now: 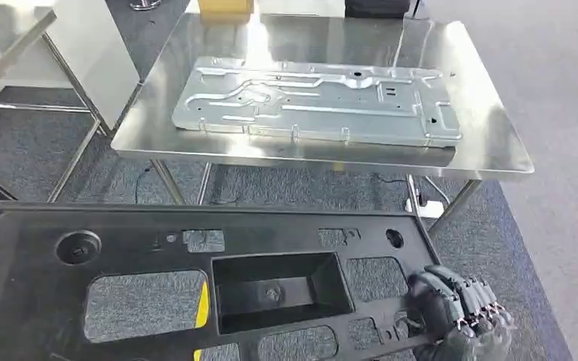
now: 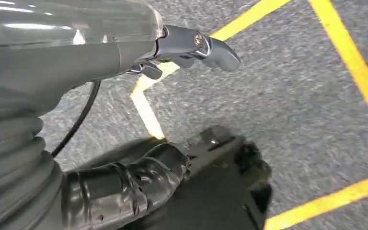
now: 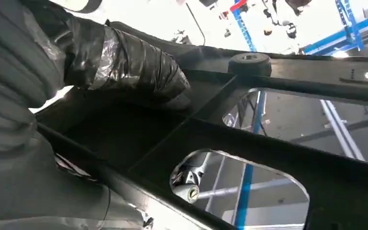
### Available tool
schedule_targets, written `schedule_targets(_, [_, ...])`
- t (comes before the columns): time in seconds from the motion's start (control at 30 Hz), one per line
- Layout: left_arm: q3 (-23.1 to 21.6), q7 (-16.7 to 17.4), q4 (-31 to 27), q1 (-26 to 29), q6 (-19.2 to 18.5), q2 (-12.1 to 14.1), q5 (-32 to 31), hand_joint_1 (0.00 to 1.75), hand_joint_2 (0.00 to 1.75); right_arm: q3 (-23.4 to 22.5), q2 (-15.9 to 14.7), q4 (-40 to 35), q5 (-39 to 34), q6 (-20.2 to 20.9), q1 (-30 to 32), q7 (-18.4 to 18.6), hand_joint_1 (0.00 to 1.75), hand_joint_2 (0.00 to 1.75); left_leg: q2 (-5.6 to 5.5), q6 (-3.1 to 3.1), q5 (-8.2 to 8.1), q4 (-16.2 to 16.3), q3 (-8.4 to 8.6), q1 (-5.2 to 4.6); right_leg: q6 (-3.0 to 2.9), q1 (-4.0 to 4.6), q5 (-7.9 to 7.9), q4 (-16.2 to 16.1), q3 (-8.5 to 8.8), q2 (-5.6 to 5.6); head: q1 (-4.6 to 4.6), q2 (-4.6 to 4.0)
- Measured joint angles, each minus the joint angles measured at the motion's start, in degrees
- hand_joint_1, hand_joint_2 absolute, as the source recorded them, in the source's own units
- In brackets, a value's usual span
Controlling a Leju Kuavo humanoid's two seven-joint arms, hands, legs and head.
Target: Take the parts from the cabinet and place them on the table.
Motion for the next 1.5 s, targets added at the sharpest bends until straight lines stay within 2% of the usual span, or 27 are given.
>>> schedule_targets(0.03, [0.0,0.0,0.0,0.0,0.0,0.0,0.0,0.00,1.75,0.1,0.0,0.0,0.0,0.0,-0.2,0.0,1.75,1.75,0.02,0.32,-0.19,-0.4,0.56,-0.09,0.18,0.06,-0.97,2.2,-0.91,-0.09,0.22,0.00])
schedule_targets(0.13, [0.0,0.0,0.0,-0.3,-0.2,0.0,-0.1,0.00,1.75,0.1,-0.5,0.1,0.1,0.0,-0.4,0.0,1.75,1.75,0.07,0.72,-0.93,-0.5,1.34,-0.13,0.69,-0.29,-5.39,14.7,-8.58,-0.10,0.20,0.00])
schedule_targets(0.17, [0.0,0.0,0.0,-0.3,-0.2,0.0,-0.1,0.00,1.75,0.1,-0.6,0.2,0.1,0.0,-0.4,0.0,1.75,1.75,0.06,0.71,-1.26,-0.5,1.67,-0.13,0.83,-0.39,-5.42,16.9,-10.48,-0.11,0.26,0.00])
schedule_targets(0.2, [0.0,0.0,0.0,-0.2,-0.2,0.0,-0.2,0.00,1.75,0.1,-0.7,0.3,0.1,0.0,-0.4,0.0,1.75,1.75,0.03,0.63,-1.72,-0.5,2.25,-0.13,0.99,-0.56,-3.65,16.7,-11.31,-0.12,0.24,0.00])
schedule_targets(0.23, [-0.1,0.0,0.0,-0.1,-0.2,0.0,-0.2,0.00,1.75,0.1,-0.8,0.3,0.1,0.0,-0.4,0.0,1.75,1.75,-0.04,0.45,-2.21,-0.5,2.94,-0.09,1.07,-0.71,-0.70,13.7,-10.58,-0.14,0.22,0.00])
schedule_targets(0.3, [-0.2,0.0,0.0,-0.1,-0.2,0.0,-0.5,0.00,1.75,0.2,-1.0,0.3,0.2,0.0,-0.6,0.0,1.75,1.75,-0.12,0.00,-3.41,-0.3,4.57,0.06,1.11,-0.97,6.12,3.5,-6.69,-0.26,0.22,0.00])
schedule_targets(0.37, [-0.3,0.0,0.0,-0.3,-0.1,0.0,-0.6,0.00,1.75,0.2,-1.2,0.4,0.4,0.0,-0.9,0.0,1.75,1.75,-0.18,-0.74,-4.26,-0.3,4.91,-0.25,0.80,-0.30,4.73,1.6,-5.50,-0.29,0.35,0.00])
schedule_targets(0.4, [-0.3,0.0,0.0,-0.3,-0.1,0.0,-0.6,0.00,1.75,0.2,-1.3,0.4,0.5,0.0,-1.0,0.0,1.75,1.75,-0.16,-1.08,-4.37,-0.6,4.86,-0.23,0.08,-0.49,4.47,1.6,-5.39,-0.15,0.20,0.00])
schedule_targets(0.53, [-0.5,0.0,0.0,-0.5,-0.1,0.0,-0.7,0.00,1.75,0.3,-1.5,0.4,0.7,0.0,-1.2,0.0,1.75,1.75,-0.03,-2.17,-5.54,0.4,5.62,0.02,-1.39,-0.61,3.93,0.6,-4.12,0.01,0.20,0.00])
schedule_targets(0.6, [-0.7,0.0,0.0,-0.5,-0.1,0.0,-0.7,0.00,1.75,0.4,-1.5,0.4,0.7,0.0,-1.5,0.0,1.75,1.75,-0.03,-2.29,-8.15,7.1,1.75,0.04,-1.99,-0.52,3.51,0.5,-3.65,-0.23,0.11,0.00])
schedule_targets(0.63, [-0.9,0.0,0.0,-0.4,-0.1,0.0,-0.7,0.00,1.75,0.5,-1.5,0.4,0.7,0.0,-1.6,0.0,1.75,1.75,-0.02,-2.36,-10.20,13.1,-2.10,0.04,-2.13,-0.34,3.07,0.5,-3.37,-0.28,0.09,0.00])
schedule_targets(0.67, [-0.9,0.0,0.0,-0.4,-0.1,0.0,-0.7,0.00,1.75,0.5,-1.6,0.4,0.7,0.0,-1.6,0.0,1.75,1.75,-0.02,-2.36,-10.82,16.7,-4.70,0.03,-2.23,-0.16,2.76,0.5,-3.10,-0.26,0.11,0.00])
schedule_targets(0.7, [-0.9,-0.1,0.0,-0.2,-0.1,0.0,-0.8,0.00,1.75,0.5,-1.6,0.5,0.7,0.0,-1.7,0.0,1.75,1.75,-0.02,-2.22,-9.95,17.9,-6.33,0.03,-2.29,-0.02,2.40,0.5,-2.66,-0.17,0.09,0.00])
schedule_targets(0.73, [-1.0,-0.1,0.0,-0.1,-0.1,0.0,-0.8,0.00,1.75,0.5,-1.7,0.5,0.7,0.0,-1.7,0.0,1.75,1.75,-0.02,-1.95,-7.24,16.0,-6.38,0.00,-2.27,0.10,1.95,0.5,-2.00,0.00,0.09,0.00])
schedule_targets(0.8, [-1.0,-0.1,0.0,-0.1,-0.1,0.0,-0.8,0.00,1.75,0.5,-1.9,0.6,0.9,0.0,-2.0,0.0,1.75,1.75,-0.04,-1.03,-0.29,6.9,-3.57,-0.24,-2.22,0.34,0.98,0.5,-0.43,0.06,0.09,0.00])
schedule_targets(0.83, [-1.0,-0.1,0.0,-0.1,-0.1,0.1,-0.9,0.00,1.75,0.5,-1.9,0.6,0.9,0.0,-2.1,0.0,1.75,1.75,-0.02,-0.50,1.40,3.0,-2.44,-0.52,-2.13,0.24,0.51,0.4,-0.33,0.04,0.13,0.00])
schedule_targets(0.9, [-1.1,-0.1,0.0,-0.4,-0.2,0.1,-1.1,0.00,1.75,0.6,-2.0,0.7,0.9,0.0,-2.5,0.0,1.75,1.75,-0.04,-0.42,-0.17,1.6,-1.23,-1.04,-1.25,0.26,-0.06,0.3,-0.17,0.18,0.07,0.00])
schedule_targets(0.97, [-1.2,-0.1,0.0,-0.4,-0.2,0.2,-1.2,0.00,1.75,0.6,-2.1,0.8,1.0,0.0,-2.6,0.0,1.75,1.75,-0.21,0.14,-0.05,0.3,-0.98,-1.16,-0.59,0.03,0.96,0.3,0.76,-0.01,0.13,0.00])
schedule_targets(1.03, [-1.2,-0.1,0.0,-0.2,-0.2,0.2,-1.2,0.00,1.75,0.6,-2.3,0.9,1.0,0.0,-2.9,0.0,1.75,1.75,-0.19,0.66,0.06,-1.0,1.07,-0.92,-0.23,-0.19,0.24,1.3,0.81,-0.08,0.19,0.00])
schedule_targets(1.1, [-1.3,-0.1,0.0,-0.5,-0.3,0.2,-1.3,0.00,1.75,0.6,-2.4,0.9,1.0,0.0,-3.4,0.0,1.75,1.75,-0.19,1.13,-0.19,-1.2,1.65,-0.86,0.40,-0.22,-2.51,6.9,-2.59,-0.06,0.18,0.00])
schedule_targets(1.17, [-1.4,-0.1,0.0,-0.6,-0.3,0.2,-1.3,0.00,1.75,0.6,-2.5,1.0,1.0,0.0,-3.3,0.0,1.75,1.75,-0.20,1.24,-0.76,-1.1,2.03,-0.90,0.95,-0.45,-5.53,14.8,-8.21,-0.06,0.15,0.00])
schedule_targets(1.2, [-1.4,-0.1,0.0,-0.5,-0.3,0.2,-1.3,0.00,1.75,0.6,-2.6,1.1,1.0,0.0,-3.3,0.0,1.75,1.75,-0.21,1.20,-1.08,-1.1,2.35,-0.89,1.09,-0.56,-5.45,16.3,-9.89,-0.07,0.13,0.00])
schedule_targets(1.27, [-1.3,-0.1,0.0,-0.4,-0.3,0.2,-1.3,0.00,1.75,0.6,-2.8,1.2,1.1,0.0,-3.4,0.0,1.75,1.75,-0.24,0.89,-2.05,-1.1,3.71,-0.75,1.20,-0.83,-0.72,12.4,-9.84,-0.13,0.13,0.00])
schedule_targets(1.33, [-1.4,-0.1,0.0,-0.4,-0.4,0.1,-1.3,0.00,1.75,0.6,-2.8,1.2,1.1,0.0,-3.4,0.0,1.75,1.75,-0.25,0.37,-3.20,-1.1,4.89,-0.57,1.27,-1.02,6.64,3.0,-6.85,-0.22,0.15,0.00])
schedule_targets(1.4, [-1.4,-0.1,0.0,-0.6,-0.4,0.1,-1.3,0.00,1.75,0.6,-3.0,1.4,1.2,0.0,-3.8,0.0,1.75,1.75,-0.33,-0.34,-3.71,-0.8,5.20,-0.63,0.33,-0.19,4.33,1.3,-6.93,-0.42,0.37,0.00])
schedule_targets(1.43, [-1.4,0.0,0.0,-0.6,-0.4,0.1,-1.3,0.00,1.75,0.6,-3.0,1.4,1.2,0.0,-3.7,0.0,1.75,1.75,-0.23,-0.79,-4.08,-0.7,4.97,-0.64,-0.27,-0.27,5.99,1.5,-6.76,-0.34,0.24,0.00])
schedule_targets(1.5, [-1.4,0.0,0.0,-0.6,-0.4,0.1,-1.3,0.00,1.75,0.6,-3.0,1.4,1.3,0.0,-3.8,0.0,1.75,1.75,-0.21,-1.23,-4.14,-0.3,5.81,-0.69,-0.95,-0.30,5.49,1.3,-6.45,-0.05,0.24,0.00])
